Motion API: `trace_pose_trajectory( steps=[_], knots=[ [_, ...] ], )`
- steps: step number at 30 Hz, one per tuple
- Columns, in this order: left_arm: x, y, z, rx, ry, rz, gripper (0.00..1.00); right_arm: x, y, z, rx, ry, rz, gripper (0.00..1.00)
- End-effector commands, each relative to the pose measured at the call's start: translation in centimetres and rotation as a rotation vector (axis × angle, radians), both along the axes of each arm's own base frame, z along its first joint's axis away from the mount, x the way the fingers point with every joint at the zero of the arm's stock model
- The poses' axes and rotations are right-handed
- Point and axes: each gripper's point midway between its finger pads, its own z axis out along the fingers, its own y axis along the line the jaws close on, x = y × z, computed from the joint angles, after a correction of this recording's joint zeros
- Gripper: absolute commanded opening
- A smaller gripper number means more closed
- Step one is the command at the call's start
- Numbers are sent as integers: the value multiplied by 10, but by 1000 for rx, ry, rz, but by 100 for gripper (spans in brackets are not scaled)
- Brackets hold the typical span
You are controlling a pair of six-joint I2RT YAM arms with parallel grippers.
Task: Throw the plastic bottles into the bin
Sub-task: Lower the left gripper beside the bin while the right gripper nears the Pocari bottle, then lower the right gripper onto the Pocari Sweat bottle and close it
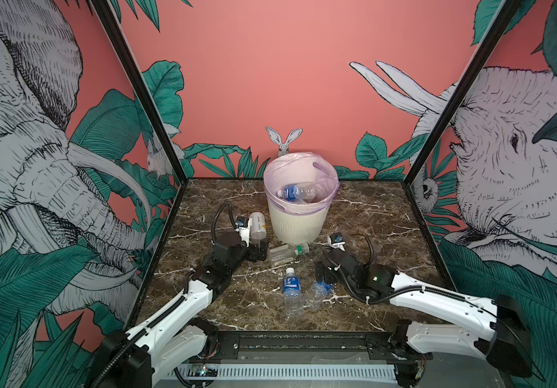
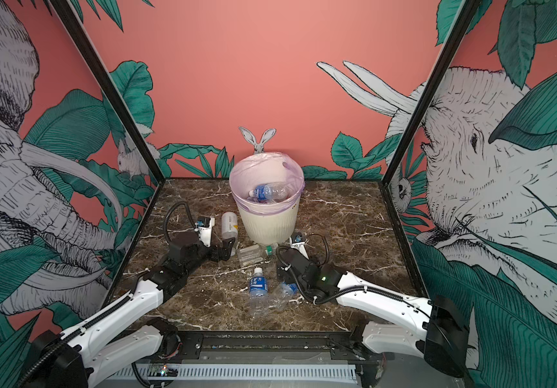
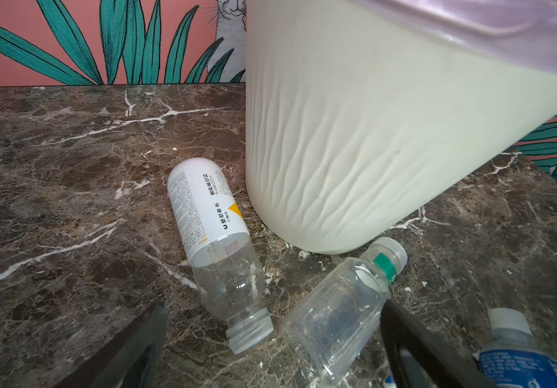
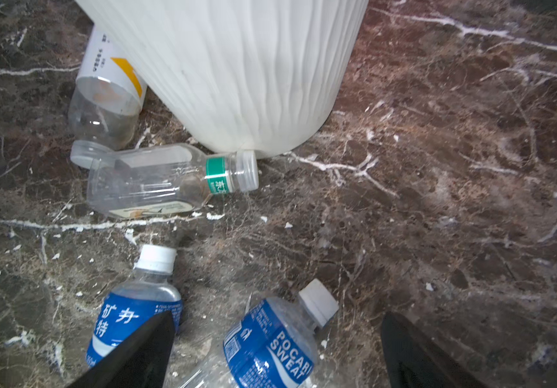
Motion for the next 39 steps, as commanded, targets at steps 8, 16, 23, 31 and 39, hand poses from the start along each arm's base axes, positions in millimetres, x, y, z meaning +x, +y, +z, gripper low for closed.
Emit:
trace_pose_trajectory(
  steps=[8,16,23,31,39],
  knots=[
    [6,-4,-16,-25,2,1,98,-27,11,-23,22,90,-99,97],
    [6,-6,-22,-28,24,-4,98,-39,12,-48,71,172,-171,97],
    [6,-4,-24,-18,29,-1,98,-42,12,-63,67,209,-206,97],
    [7,-3,-27,-11,34,7,98,-42,13,-76,56,224,-214,97],
    [8,-4,-32,-2,45,7,98,-43,17,-85,51,231,-187,93]
  ],
)
